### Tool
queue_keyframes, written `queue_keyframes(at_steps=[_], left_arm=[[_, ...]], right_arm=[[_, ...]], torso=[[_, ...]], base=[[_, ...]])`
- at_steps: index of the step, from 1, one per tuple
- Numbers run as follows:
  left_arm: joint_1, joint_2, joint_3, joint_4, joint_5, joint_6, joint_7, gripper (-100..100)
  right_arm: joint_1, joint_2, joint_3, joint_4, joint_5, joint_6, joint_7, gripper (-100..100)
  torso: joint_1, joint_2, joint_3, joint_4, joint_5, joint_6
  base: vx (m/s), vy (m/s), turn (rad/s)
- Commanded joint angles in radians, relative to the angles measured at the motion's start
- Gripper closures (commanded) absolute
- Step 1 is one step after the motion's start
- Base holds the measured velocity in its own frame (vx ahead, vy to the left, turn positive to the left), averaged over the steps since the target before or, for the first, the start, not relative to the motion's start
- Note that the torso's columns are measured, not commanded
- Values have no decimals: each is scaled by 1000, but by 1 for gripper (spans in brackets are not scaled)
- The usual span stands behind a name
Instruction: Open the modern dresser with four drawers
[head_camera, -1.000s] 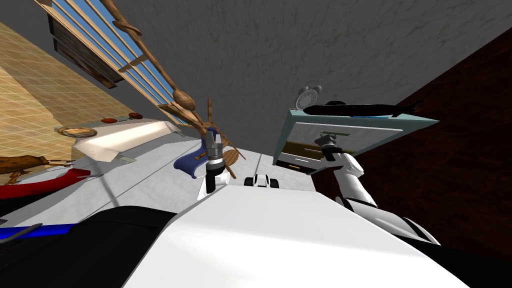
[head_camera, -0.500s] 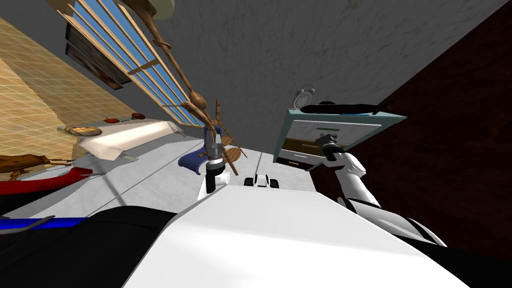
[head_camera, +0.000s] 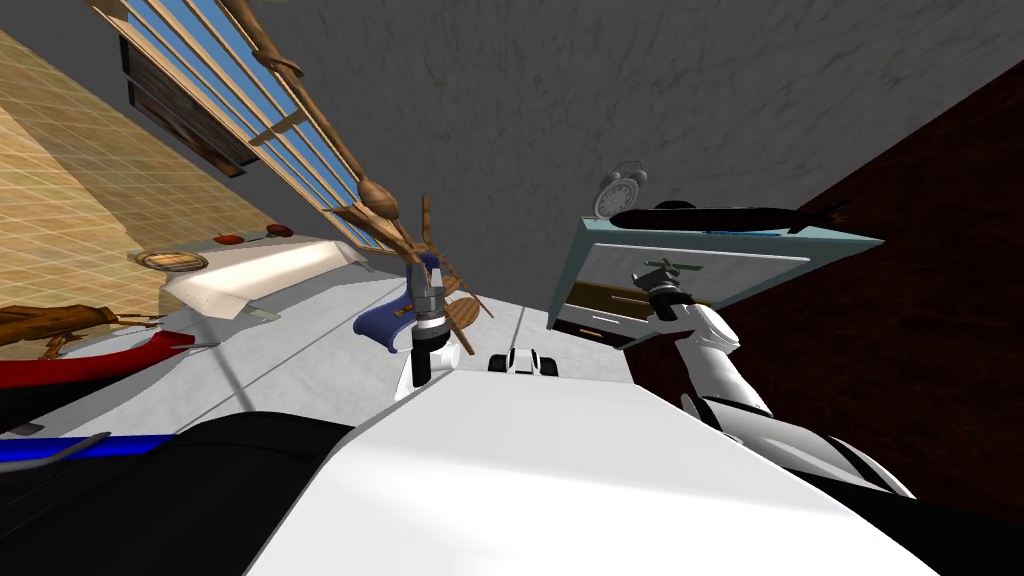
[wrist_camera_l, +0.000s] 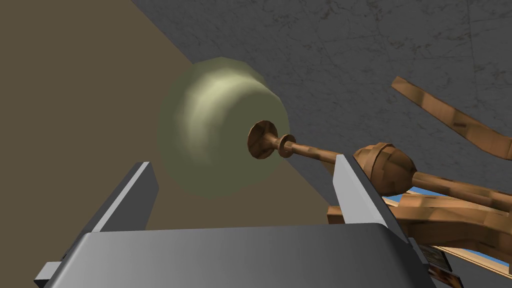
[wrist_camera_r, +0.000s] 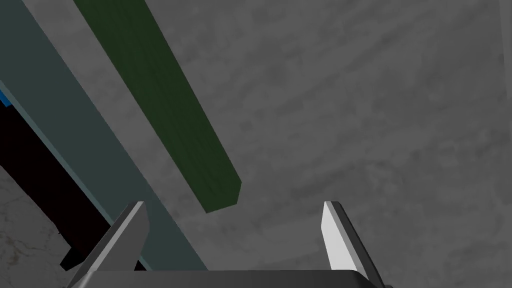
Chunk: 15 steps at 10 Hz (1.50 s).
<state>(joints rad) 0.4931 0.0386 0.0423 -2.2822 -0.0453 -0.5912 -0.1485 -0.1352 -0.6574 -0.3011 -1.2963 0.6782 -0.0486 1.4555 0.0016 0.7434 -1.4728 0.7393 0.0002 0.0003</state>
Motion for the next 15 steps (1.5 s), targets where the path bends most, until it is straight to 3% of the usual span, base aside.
queue_keyframes(at_steps=[1, 7, 8, 13, 14, 15], left_arm=[[0, 0, 0, 0, 0, 0, 0, 0], [-1, 0, 0, 0, 0, 0, 0, 0], [0, 0, 0, 0, 0, 0, 0, 0], [0, 0, 0, 0, 0, 0, 0, 0], [0, 0, 0, 0, 0, 0, 0, 0], [0, 0, 0, 0, 0, 0, 0, 0]], right_arm=[[0, 0, 0, 0, 0, 0, 0, 100], [8, -18, 13, -2, -10, -4, -16, 100], [6, -17, 10, 0, -7, -1, -12, -100], [3, -13, 4, 5, -2, 4, -6, -100], [-4, -7, 2, 4, -52, 14, 44, -100], [-4, -7, 2, 4, -52, 14, 53, -100]], torso=[[2, 3, 2, 1, 1, 0], [-1, -6, -4, -2, 0, 0], [-4, -11, -6, -3, -1, -1], [0, -5, -3, -1, 0, 0], [1, 0, 0, 0, 0, 0], [0, 2, 2, 1, 0, 0]], base=[[12, -5, 1], [-139, 52, -24], [78, -17, 28], [143, -53, 24], [14, -21, 39], [-6, -23, 34]])
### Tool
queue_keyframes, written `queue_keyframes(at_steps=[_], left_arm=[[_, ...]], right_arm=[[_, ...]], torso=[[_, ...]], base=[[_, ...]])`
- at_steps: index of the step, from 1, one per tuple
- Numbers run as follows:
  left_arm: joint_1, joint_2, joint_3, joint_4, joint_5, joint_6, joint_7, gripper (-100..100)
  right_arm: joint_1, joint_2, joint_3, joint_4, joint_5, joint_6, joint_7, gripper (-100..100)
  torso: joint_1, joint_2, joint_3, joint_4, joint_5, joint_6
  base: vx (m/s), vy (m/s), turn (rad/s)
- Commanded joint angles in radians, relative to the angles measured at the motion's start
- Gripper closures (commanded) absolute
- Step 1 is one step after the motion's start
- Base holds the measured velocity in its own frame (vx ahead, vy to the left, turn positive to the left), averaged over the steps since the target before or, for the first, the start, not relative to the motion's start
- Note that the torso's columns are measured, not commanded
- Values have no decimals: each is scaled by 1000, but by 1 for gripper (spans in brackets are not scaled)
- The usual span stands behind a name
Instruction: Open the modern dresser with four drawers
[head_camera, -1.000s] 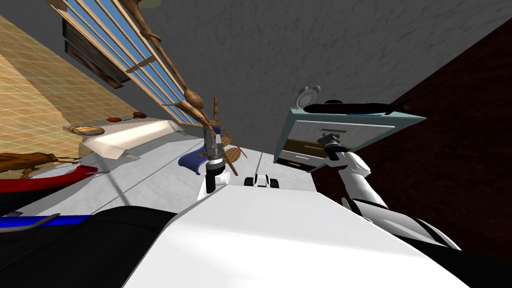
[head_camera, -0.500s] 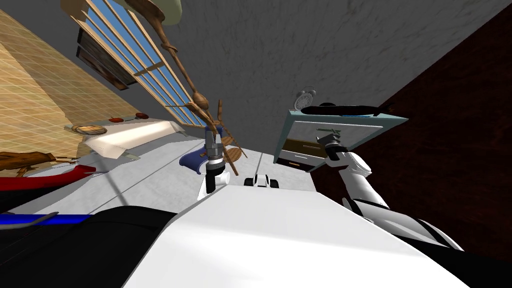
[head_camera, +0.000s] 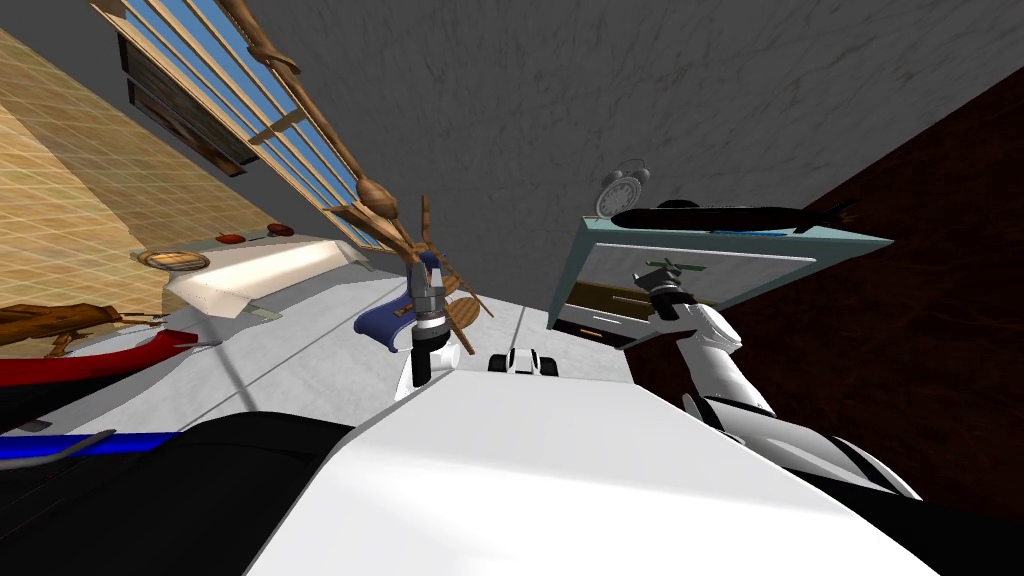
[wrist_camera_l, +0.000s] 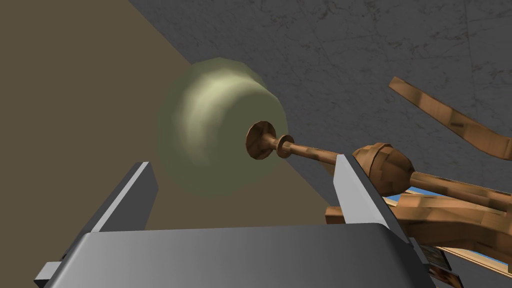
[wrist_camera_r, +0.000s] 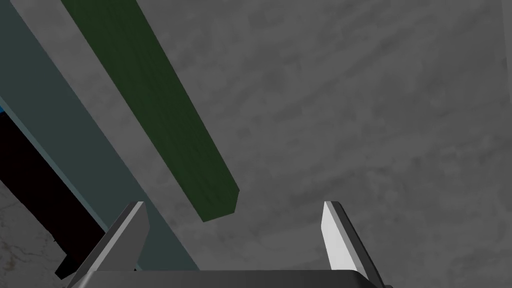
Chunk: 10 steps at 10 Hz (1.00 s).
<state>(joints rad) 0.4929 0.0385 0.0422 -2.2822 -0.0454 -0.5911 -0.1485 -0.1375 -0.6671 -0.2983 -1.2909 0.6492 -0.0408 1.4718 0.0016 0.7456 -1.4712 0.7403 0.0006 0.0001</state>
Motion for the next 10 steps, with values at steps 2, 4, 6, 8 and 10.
queue_keyframes(at_steps=[2, 4, 6, 8, 10], left_arm=[[0, 0, 0, 0, 0, 0, 0, 0], [0, 0, 0, 0, 0, 0, 0, 0], [0, 0, 0, 0, 0, 0, 0, 0], [0, 0, 0, 0, 0, 0, 0, 0], [0, 0, 0, 0, 0, 0, 0, 0]], right_arm=[[-8, 9, -4, -3, -73, 16, 95, -100], [-14, 15, -6, -4, -123, 25, 154, -100], [-20, 21, -9, -5, -173, 35, 212, -100], [-27, 28, -11, -6, -223, 45, 269, -100], [-33, 34, -14, -8, -273, 54, 326, -100]], torso=[[-2, -4, -3, -1, -1, 0], [-2, -9, -6, -3, -1, 0], [-2, -9, -6, -3, -1, 0], [-2, -7, -5, -2, -1, 0], [-2, -7, -5, -2, -1, 0]], base=[[-27, -29, 34], [-13, -28, 34], [-8, -25, 35], [-10, -23, 34], [-11, -23, 34]])
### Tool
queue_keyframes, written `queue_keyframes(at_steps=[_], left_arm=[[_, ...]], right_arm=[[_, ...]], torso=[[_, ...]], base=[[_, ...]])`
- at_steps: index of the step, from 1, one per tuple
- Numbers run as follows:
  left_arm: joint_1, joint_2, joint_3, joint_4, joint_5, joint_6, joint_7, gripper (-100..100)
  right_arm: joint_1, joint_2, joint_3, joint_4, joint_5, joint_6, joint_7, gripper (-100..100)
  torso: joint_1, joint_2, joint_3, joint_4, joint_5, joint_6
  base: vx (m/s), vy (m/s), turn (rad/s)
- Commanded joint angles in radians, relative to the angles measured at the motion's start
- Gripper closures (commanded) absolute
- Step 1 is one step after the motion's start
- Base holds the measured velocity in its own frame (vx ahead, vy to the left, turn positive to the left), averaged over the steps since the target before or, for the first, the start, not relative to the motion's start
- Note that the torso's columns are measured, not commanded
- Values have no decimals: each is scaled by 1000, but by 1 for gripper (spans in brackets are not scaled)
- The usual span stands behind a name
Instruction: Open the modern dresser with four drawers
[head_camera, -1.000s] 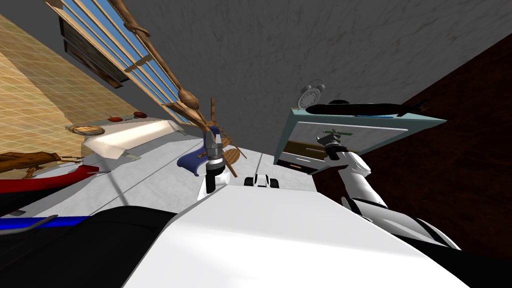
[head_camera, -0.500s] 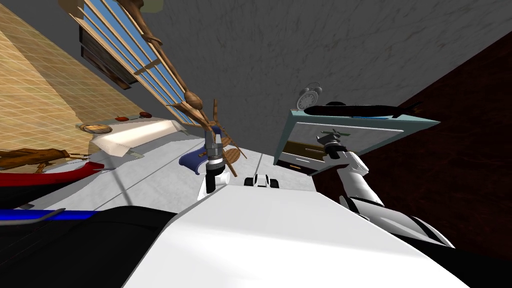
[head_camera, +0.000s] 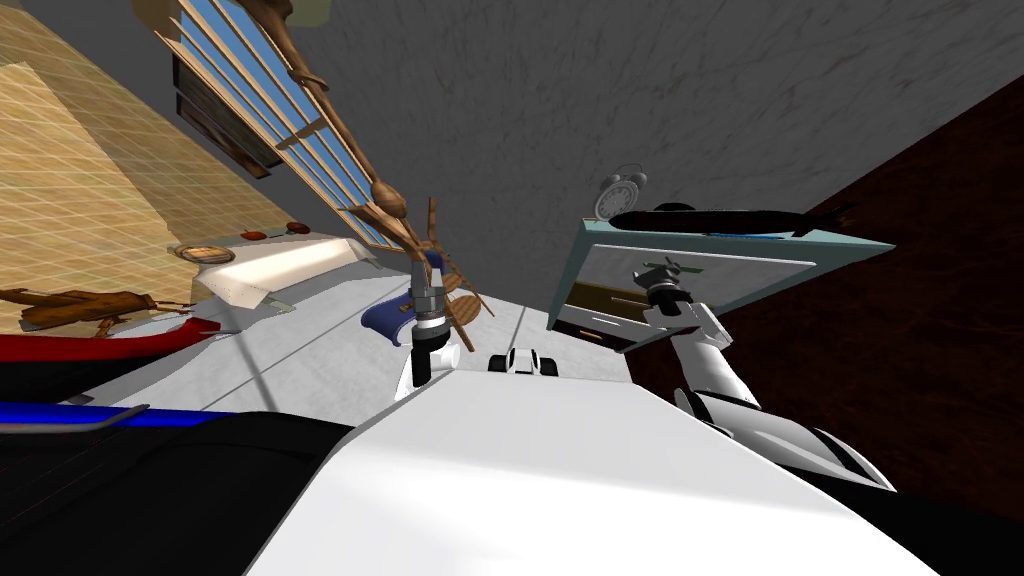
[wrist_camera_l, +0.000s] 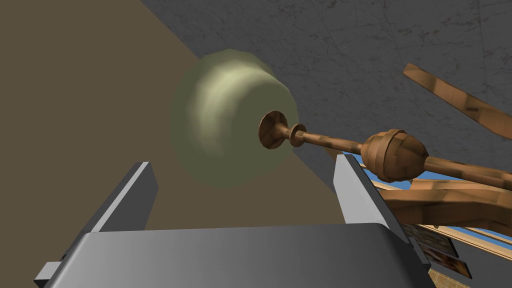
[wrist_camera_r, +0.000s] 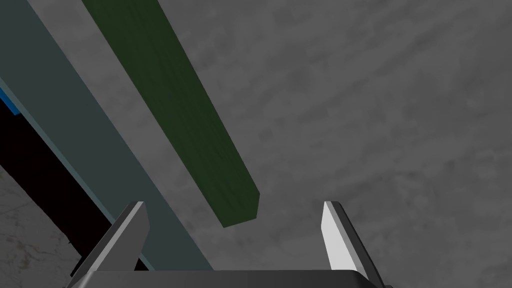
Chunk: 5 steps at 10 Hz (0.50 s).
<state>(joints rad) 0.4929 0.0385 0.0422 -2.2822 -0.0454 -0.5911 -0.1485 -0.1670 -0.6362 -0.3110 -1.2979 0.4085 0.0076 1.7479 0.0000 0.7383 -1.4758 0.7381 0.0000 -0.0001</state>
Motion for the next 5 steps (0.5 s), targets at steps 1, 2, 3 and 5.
queue_keyframes(at_steps=[1, 2, 3, 5], left_arm=[[0, 0, 0, 0, 0, 0, 0, 0], [0, 0, 0, 0, 0, 0, 0, 0], [0, 0, 0, 0, 0, 0, 0, 0], [0, 0, 0, 0, 0, 0, 0, 0]], right_arm=[[-9, 9, -4, -2, -71, 16, 79, -100], [-9, 9, -4, -2, -82, 16, 107, -100], [-9, 9, -4, -2, -82, 16, 114, -100], [-16, 15, -6, -3, -132, 25, 172, -100]], torso=[[0, 0, 0, 0, 0, 0], [0, 0, 0, 0, 0, 0], [0, 0, 0, 0, 0, 0], [0, 0, 0, 0, 0, 0]], base=[[-14, -27, 40], [-14, -25, 26], [-7, -13, -4], [-10, -20, 35]])
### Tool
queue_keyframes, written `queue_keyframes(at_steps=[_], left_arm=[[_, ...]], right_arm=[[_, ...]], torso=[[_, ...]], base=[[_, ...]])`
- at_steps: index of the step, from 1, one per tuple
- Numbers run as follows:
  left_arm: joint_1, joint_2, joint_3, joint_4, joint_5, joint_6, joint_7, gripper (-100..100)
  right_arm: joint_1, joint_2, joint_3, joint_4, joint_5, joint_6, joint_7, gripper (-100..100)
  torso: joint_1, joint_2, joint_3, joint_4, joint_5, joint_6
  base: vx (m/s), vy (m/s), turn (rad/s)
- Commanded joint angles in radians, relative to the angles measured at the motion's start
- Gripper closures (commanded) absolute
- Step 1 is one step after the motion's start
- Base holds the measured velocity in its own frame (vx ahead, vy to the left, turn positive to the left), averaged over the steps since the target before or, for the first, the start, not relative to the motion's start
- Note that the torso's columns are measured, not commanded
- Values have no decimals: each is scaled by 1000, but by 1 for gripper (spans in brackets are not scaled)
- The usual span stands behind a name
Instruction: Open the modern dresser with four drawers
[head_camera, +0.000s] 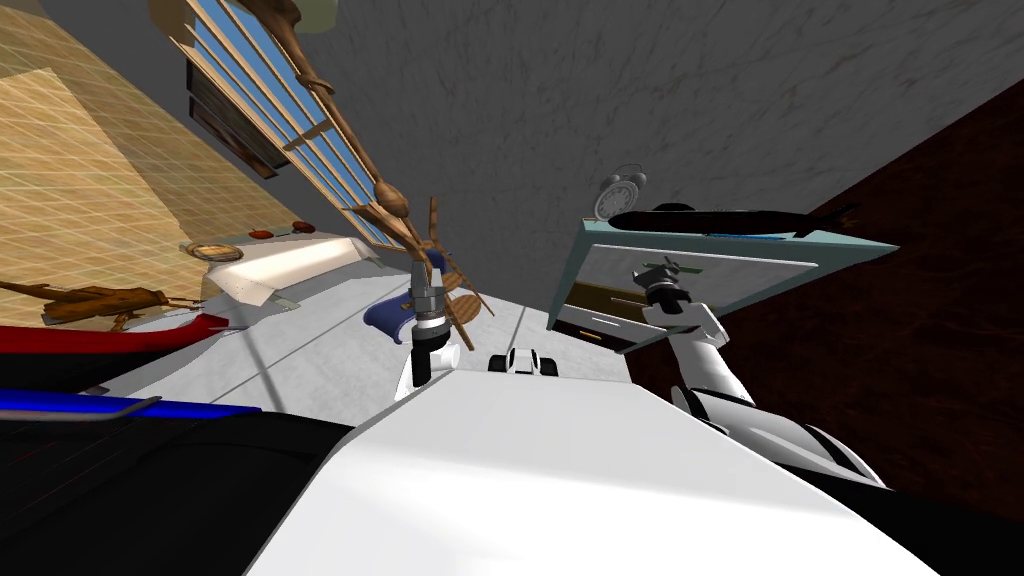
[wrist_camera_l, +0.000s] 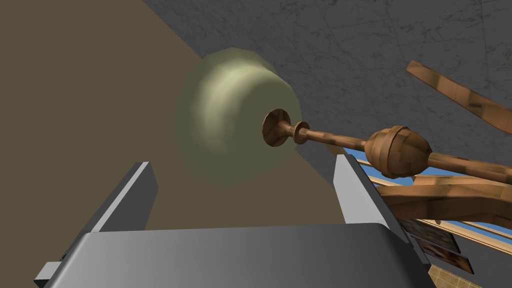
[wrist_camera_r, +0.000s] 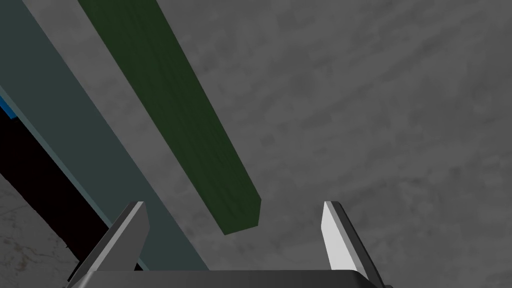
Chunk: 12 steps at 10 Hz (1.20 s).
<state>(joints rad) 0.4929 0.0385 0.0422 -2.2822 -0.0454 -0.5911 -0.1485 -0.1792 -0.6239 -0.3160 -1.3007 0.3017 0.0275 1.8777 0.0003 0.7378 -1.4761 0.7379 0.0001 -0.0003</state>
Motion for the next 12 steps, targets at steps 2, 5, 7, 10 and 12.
queue_keyframes(at_steps=[2, 5, 7, 10, 12], left_arm=[[0, 0, 0, 0, 0, 0, 0, 0], [0, 0, 0, 0, 0, 0, 0, 0], [0, 0, 0, 0, 0, 0, 0, 0], [0, 0, 0, 0, 0, 0, 0, 0], [0, 0, 0, 0, 0, 0, 0, 0]], right_arm=[[-10, 9, -4, -1, -76, 15, 101, -100], [-15, 15, -6, -2, -115, 23, 138, -100], [-4, 3, -1, 0, -44, 5, 75, 100], [3, -3, 1, 1, 22, -4, 3, 100], [9, -9, 4, 2, 67, -14, -47, 100]], torso=[[-1, 0, 0, 0, 0, 0], [0, 0, 0, 0, 0, 0], [1, -1, 0, 0, 0, 1], [-1, -1, 0, 0, -1, -3], [0, -1, 0, -1, -1, -2]], base=[[-11, -26, 35], [-9, -20, 22], [13, 27, -66], [12, 23, -23], [13, 24, -34]])
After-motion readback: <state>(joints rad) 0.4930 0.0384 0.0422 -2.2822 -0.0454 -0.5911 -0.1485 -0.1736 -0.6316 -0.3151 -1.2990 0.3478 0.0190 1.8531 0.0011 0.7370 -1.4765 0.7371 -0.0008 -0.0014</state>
